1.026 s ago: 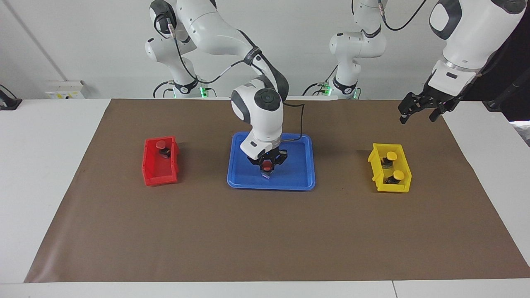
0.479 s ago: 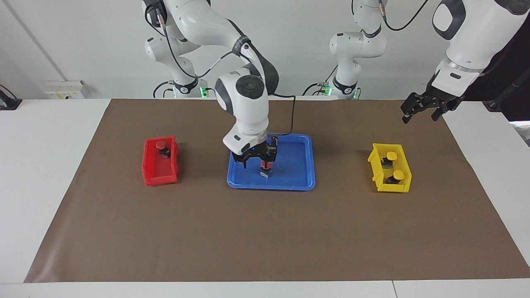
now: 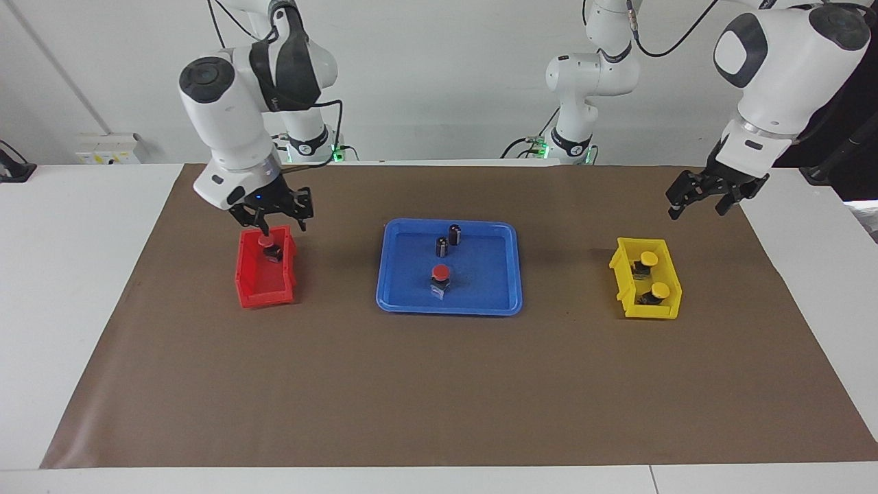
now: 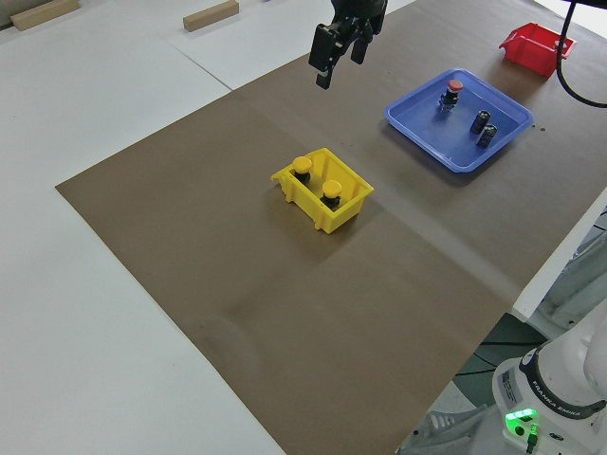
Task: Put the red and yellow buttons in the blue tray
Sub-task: 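Grasp the red button with the right gripper while the left gripper grasps a yellow button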
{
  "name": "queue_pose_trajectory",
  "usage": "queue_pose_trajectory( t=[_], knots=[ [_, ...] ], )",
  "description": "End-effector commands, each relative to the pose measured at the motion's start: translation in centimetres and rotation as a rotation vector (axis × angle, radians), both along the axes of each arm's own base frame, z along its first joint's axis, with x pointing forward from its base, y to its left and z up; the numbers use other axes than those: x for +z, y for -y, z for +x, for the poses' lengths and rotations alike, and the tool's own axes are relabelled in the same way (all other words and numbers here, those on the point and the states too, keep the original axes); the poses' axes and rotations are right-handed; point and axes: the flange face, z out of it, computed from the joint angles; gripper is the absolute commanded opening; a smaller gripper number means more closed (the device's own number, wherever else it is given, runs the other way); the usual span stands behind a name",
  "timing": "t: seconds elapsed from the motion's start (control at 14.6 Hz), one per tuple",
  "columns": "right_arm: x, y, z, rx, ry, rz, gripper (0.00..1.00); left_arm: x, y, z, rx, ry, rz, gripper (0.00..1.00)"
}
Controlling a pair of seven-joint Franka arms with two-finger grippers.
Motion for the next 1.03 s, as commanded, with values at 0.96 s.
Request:
queue_pose_trajectory(
  t=[0.96],
  knots=[
    [-11.7,4.9,-5.3,0.051,0.042,0.004,0.63,-17.1,-0.6,3.0,-0.035,0.002,0.0,0.71]
  ],
)
